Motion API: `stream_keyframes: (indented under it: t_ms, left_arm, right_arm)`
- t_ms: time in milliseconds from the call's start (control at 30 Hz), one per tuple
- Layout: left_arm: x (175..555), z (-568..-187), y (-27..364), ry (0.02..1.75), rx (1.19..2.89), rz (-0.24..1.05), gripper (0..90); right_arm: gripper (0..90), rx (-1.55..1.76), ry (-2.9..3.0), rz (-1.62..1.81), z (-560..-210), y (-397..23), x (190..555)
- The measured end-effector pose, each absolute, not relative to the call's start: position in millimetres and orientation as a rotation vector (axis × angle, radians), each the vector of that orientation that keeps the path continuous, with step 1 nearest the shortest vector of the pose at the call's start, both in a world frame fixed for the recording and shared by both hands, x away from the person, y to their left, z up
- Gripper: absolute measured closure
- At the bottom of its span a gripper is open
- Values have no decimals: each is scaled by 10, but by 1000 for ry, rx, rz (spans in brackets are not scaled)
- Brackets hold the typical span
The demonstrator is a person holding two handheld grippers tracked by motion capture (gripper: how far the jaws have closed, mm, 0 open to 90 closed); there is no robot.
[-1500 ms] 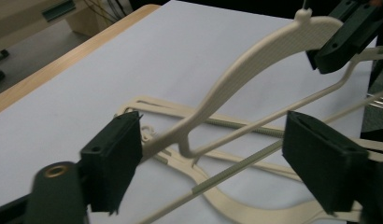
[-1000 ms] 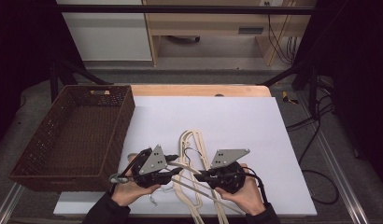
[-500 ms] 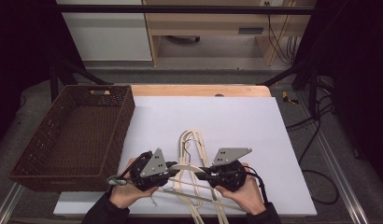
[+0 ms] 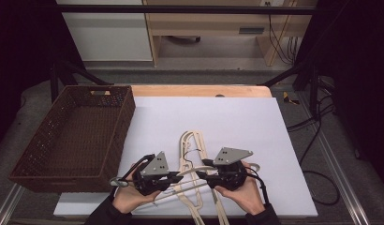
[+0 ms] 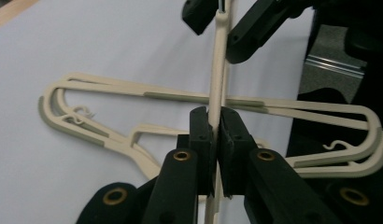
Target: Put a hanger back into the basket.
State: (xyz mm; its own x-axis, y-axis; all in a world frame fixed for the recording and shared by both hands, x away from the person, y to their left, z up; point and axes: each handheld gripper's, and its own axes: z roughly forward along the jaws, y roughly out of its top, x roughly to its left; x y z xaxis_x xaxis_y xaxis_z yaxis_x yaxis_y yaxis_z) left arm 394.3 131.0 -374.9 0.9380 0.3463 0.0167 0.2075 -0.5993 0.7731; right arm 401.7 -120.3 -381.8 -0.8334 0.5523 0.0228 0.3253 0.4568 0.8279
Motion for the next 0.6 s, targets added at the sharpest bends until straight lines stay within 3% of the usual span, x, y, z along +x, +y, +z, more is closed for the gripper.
stream_keyframes:
  t_ms: [133,333,600]
  left_arm:
    - [3914,-3718,1321,410,2203,205,867]
    - [3937,-3656,1431,482,2147,233,867]
    - [3989,-3573,1606,566,2099,286,866]
  right_arm:
    - [474,772,2429,1336,-3820,-1221,4015]
    - [277,822,2303,1453,-3757,-1377,4010]
    - [173,914,2193,1459,-3729,-1693,3991]
